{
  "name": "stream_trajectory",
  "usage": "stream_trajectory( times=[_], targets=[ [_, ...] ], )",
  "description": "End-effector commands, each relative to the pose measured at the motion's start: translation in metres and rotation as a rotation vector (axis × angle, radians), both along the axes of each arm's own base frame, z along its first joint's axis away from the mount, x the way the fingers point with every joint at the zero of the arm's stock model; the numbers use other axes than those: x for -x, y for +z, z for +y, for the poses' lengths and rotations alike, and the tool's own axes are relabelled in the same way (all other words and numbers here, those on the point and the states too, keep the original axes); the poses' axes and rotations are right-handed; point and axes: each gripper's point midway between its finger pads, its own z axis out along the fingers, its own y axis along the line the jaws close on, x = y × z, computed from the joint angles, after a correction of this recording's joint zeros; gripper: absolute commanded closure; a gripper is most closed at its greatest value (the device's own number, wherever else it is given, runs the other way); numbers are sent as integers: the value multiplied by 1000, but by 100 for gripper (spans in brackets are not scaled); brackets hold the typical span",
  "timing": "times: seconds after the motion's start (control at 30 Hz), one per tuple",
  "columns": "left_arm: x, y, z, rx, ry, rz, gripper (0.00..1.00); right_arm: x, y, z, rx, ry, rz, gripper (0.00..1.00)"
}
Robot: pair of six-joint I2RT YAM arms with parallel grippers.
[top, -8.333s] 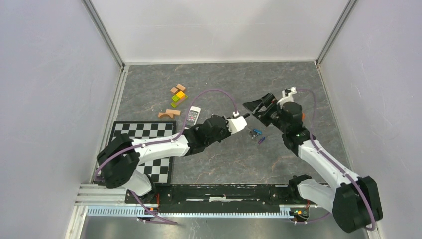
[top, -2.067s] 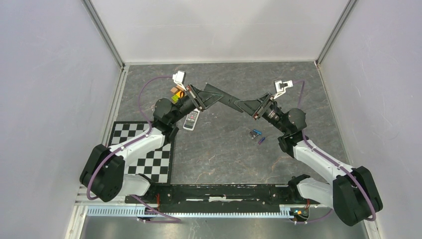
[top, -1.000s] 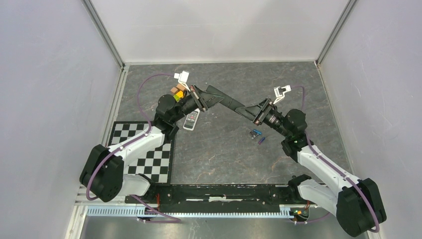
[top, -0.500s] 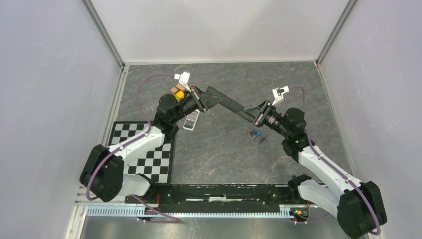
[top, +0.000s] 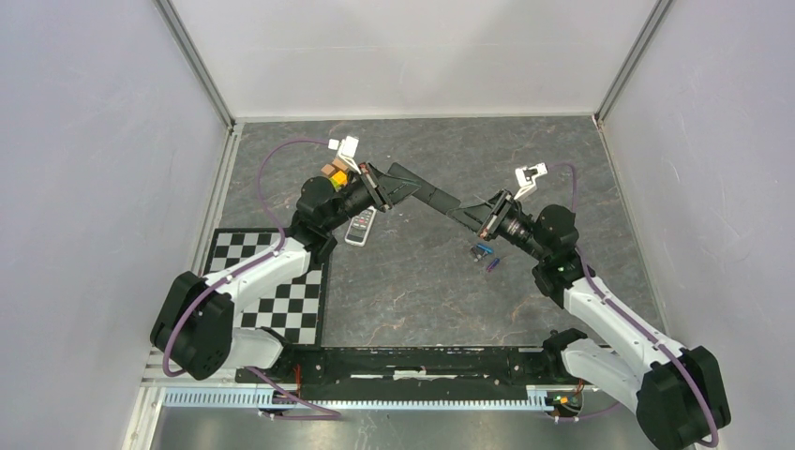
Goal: Load the batteries into the remote control
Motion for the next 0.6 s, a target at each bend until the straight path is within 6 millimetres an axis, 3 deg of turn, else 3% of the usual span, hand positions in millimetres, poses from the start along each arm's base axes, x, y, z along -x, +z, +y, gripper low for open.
stream_trajectory(
  times=[0.0,0.37,0.47,0.57],
  targets=[
    [-2,1,1,-22,10,-61,98,-3,11,-5,-40,-40,-71,100],
    [-15,-31,18,-162,118,-41,98,0,42,-14,-121,-84,-190,100],
    [-15,-35,21,-177,122,-40,98,-7,33,-16,-87,-113,-170,100],
    [-13,-38,25,-203,120,-56,98,-23,12,-26,6,-195,-124,100]
  ],
)
